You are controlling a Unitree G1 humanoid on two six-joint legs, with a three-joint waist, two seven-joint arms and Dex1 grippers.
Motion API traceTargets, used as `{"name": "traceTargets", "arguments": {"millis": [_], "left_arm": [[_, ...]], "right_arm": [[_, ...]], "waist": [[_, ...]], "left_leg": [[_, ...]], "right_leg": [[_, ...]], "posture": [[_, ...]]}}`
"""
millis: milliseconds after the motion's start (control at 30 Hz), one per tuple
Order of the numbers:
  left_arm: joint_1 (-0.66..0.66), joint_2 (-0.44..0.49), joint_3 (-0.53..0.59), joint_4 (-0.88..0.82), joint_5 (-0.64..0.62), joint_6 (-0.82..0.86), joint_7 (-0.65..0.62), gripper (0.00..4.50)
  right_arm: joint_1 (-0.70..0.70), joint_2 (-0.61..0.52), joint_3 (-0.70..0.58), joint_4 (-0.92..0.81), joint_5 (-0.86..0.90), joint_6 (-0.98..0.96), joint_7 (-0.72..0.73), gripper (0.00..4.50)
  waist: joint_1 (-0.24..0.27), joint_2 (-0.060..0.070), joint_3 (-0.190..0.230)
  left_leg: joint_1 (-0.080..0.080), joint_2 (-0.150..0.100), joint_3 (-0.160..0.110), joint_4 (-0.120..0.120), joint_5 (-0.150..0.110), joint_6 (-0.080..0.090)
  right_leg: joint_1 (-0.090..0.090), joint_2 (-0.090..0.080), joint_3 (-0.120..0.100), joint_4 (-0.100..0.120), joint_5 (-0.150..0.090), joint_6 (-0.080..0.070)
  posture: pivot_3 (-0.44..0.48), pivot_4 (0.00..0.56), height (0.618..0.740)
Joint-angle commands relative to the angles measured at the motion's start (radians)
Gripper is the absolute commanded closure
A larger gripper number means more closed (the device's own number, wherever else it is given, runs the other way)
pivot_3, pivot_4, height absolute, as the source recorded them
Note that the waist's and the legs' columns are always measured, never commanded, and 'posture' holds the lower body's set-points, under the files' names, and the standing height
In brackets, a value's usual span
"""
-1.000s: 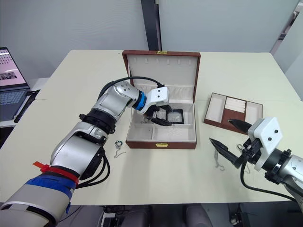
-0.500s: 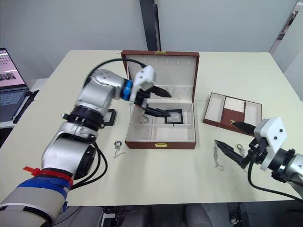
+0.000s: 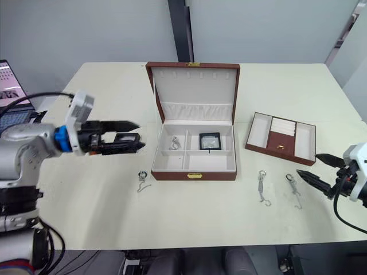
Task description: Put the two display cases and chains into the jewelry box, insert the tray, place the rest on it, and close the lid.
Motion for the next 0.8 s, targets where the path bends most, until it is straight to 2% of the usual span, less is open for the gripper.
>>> {"name": "traceTargets", "arguments": {"millis": [33, 233, 367, 567, 800], "left_arm": [[0.101, 0.054, 0.129, -0.075, -0.026, 0.0, 0.07, 0.03], [0.335, 0.099, 0.292, -0.064, 0.0, -0.062, 0.146, 0.03], [0.453, 0.105, 0.359, -0.036, 0.028, -0.141, 0.188, 0.03], [0.537, 0.094, 0.403, 0.027, 0.043, -0.252, 0.233, 0.03], [0.573, 0.092, 0.411, 0.064, 0.041, -0.309, 0.277, 0.03]], "right_arm": [[-0.051, -0.027, 0.01, 0.073, -0.027, -0.048, 0.042, 0.0], [-0.088, -0.042, 0.032, 0.18, -0.07, -0.086, 0.082, 0.0], [-0.106, -0.05, 0.047, 0.242, -0.099, -0.117, 0.101, 0.0], [-0.109, -0.048, 0.066, 0.261, -0.116, -0.132, 0.108, 0.0], [-0.094, -0.048, 0.055, 0.292, -0.14, -0.151, 0.099, 0.0]], "waist": [[0.002, 0.0, 0.0], [0.008, 0.0, 0.0], [0.006, 0.0, 0.0], [0.007, 0.0, 0.0], [0.006, 0.0, 0.0]], "left_leg": [[0.0, 0.0, 0.0, 0.0, 0.0, 0.0], [0.0, -0.001, 0.0, -0.001, 0.0, 0.0], [0.0, -0.001, 0.0, -0.001, 0.0, 0.0], [0.0, -0.001, 0.001, -0.001, 0.0, 0.0], [0.0, -0.001, 0.001, -0.001, 0.0, 0.0]], "right_leg": [[0.0, -0.001, 0.0, 0.0, 0.0, 0.0], [0.0, -0.006, -0.001, -0.001, 0.0, 0.0], [0.0, -0.007, -0.001, -0.001, 0.0, 0.0], [0.0, -0.007, -0.001, -0.001, 0.0, 0.0], [0.0, -0.007, -0.001, -0.001, 0.0, 0.0]], "posture": [[0.0, 0.15, 0.74], [0.0, 0.15, 0.74], [0.0, 0.15, 0.74], [0.0, 0.15, 0.74], [0.0, 0.15, 0.74]]}}
